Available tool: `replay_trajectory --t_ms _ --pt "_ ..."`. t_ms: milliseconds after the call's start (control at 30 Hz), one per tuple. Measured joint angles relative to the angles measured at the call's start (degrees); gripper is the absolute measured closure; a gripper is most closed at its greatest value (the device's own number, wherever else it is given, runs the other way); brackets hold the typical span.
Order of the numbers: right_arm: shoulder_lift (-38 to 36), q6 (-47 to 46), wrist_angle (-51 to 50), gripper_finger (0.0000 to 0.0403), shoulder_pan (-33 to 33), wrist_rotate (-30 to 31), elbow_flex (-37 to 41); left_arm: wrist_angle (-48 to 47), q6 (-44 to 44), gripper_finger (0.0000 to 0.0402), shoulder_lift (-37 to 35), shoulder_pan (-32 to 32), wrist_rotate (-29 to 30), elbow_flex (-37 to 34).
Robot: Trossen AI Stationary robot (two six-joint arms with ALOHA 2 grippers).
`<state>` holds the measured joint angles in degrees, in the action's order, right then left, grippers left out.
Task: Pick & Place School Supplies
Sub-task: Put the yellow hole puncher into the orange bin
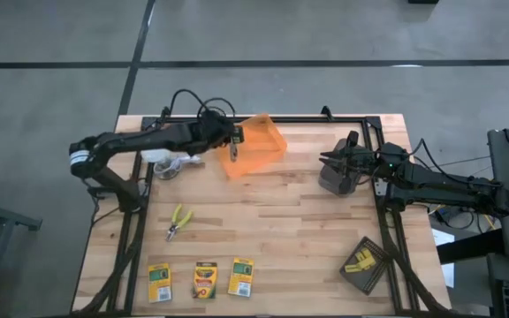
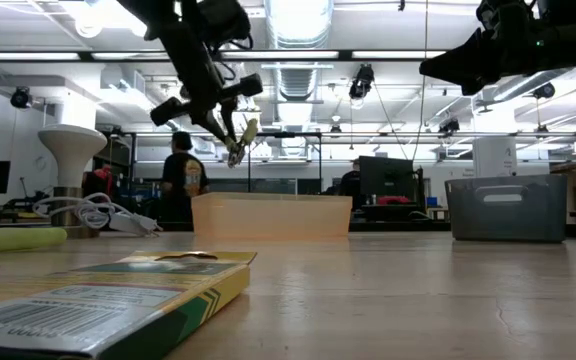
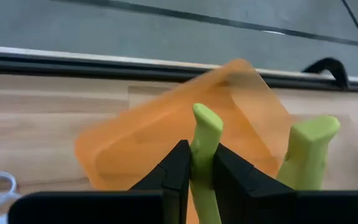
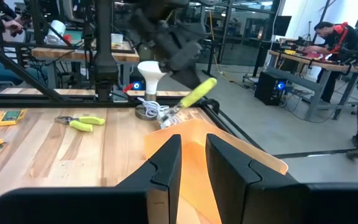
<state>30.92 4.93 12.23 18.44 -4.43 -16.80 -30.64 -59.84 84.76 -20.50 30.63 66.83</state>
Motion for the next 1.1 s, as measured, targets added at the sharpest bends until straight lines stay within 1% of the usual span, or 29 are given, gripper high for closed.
replay_trajectory --t_ms 167,233,367,767,933,1033,1100 --pt "0.00 0.00 0.00 0.0335 0.00 0.00 0.00 0.52 5.79 0.0348 0.34 -5.81 -10.72 0.00" --pt "0.00 -0.01 0.00 0.0335 -0.02 0.00 -0.01 1.06 6.46 0.0348 0.52 -7.77 -13.28 -0.04" --pt "-0.02 0.00 0.00 0.0335 -0.02 0.01 0.00 2.54 7.16 0.0348 1.47 -10.05 -13.35 -0.11" --pt "-0.02 0.00 0.00 0.0335 -0.04 0.00 0.00 3.97 8.93 0.0348 7.11 -10.68 -13.75 0.41" --pt "0.00 0.00 0.00 0.0335 -0.04 0.00 0.00 3.40 8.97 0.0348 9.91 -11.88 -17.38 2.16" --pt "0.00 0.00 0.00 0.0335 -0.04 0.00 0.00 1.46 8.91 0.0348 11.82 -12.57 -19.29 4.08" --pt "-0.01 -0.01 0.00 0.0335 -0.04 0.00 0.00 -0.62 8.91 0.0348 13.47 -12.70 -19.47 5.46"
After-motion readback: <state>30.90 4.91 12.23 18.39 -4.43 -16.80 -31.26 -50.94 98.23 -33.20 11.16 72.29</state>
